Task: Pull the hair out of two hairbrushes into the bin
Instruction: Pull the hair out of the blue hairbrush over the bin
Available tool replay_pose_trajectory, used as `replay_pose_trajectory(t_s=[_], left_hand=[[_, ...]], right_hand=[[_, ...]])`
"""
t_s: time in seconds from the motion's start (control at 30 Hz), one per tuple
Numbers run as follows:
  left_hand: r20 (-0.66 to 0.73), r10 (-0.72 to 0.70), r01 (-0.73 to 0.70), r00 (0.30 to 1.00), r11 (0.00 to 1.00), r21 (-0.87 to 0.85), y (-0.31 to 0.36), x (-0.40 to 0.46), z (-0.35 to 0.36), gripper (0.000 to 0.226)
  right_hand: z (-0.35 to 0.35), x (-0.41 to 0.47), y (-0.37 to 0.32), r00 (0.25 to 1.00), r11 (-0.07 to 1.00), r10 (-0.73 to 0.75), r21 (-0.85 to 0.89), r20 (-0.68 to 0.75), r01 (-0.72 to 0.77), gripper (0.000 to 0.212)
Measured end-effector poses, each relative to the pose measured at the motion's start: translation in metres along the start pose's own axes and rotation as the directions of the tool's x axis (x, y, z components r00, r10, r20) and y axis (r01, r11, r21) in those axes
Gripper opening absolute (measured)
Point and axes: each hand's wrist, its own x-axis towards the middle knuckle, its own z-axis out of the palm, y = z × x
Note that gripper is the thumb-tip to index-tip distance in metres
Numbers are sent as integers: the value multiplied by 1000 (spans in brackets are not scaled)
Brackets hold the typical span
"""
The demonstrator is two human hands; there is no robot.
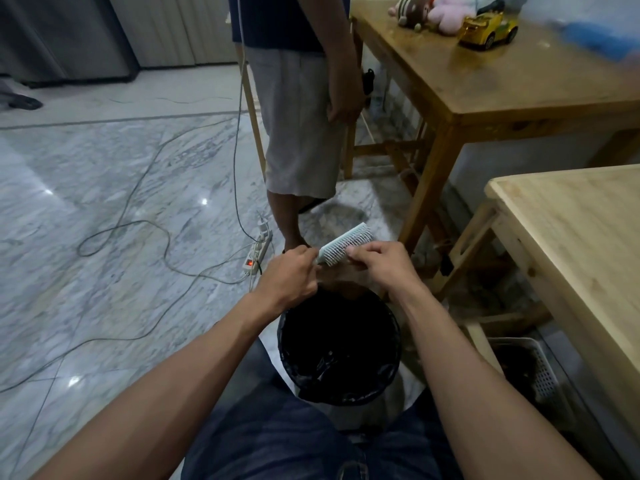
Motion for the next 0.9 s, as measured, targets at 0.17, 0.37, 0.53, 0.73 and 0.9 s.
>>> replay_pose_trajectory(t_s=[0.17,0.37,0.53,0.73,0.9], left_hand=[[-60,-76,72,995,995,-66,-5,2,-7,42],[-42,-53,50,998,996,-77,-8,6,-10,27],[-10,29,-30,1000,991,-131,-1,3,-8,16],[-24,109,-112,994,975,-192,-2,1,-14,11],[-39,80,-84,996,990,-115,-11,3,-18,16]], right_hand=[[-10,-6,24,999,989,38,-139,-27,-41,25],[-20,-19,22,989,975,96,-209,109,-71,21],[-17,-14,0,978,997,38,-68,205,-24,75],[-10,-27,-8,935,963,-38,263,353,-60,19],[-1,-21,8,983,993,-80,95,166,64,6]])
